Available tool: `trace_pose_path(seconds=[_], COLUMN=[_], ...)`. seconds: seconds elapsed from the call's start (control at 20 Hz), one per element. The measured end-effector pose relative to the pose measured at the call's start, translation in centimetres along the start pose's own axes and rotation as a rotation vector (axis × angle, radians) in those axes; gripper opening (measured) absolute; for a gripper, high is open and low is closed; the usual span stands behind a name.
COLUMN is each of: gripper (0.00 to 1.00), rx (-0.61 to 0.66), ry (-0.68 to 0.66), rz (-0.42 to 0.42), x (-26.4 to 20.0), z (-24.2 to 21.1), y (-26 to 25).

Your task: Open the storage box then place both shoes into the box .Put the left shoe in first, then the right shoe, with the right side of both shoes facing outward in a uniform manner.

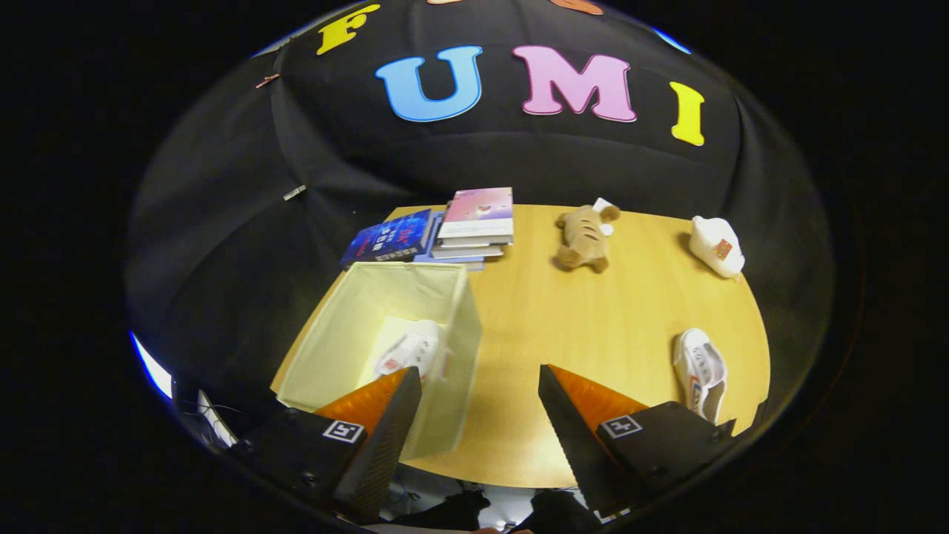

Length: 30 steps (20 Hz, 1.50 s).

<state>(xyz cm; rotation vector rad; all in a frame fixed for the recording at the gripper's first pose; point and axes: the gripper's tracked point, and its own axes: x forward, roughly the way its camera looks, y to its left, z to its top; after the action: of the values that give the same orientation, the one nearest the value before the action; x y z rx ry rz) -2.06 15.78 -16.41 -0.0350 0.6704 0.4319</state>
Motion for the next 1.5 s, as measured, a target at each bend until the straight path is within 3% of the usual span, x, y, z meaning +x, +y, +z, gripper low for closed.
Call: trace_pose_path(seconds=[0.3,0.6,0.9,1.2,1.3,1.5], gripper=[0.99,0.99,0.99,0.99,0.89,0.47], rx=[0.022,0.027,0.037,0.151,0.171,0.242], ry=[0.034,0.091,0.201,0.215,0.239,0.246], rz=[-0.109,-0.197,-0.235,-0.236,-0.207,-0.182], x=[-1.9,-0.5,2.8,6.3,7.6,8.7], z=[-3.9,-8.8,-13.2,-14.1,-14.5,-14.6], y=[-15.5,-28.0,-34.7,-36.5,-36.3,-35.9])
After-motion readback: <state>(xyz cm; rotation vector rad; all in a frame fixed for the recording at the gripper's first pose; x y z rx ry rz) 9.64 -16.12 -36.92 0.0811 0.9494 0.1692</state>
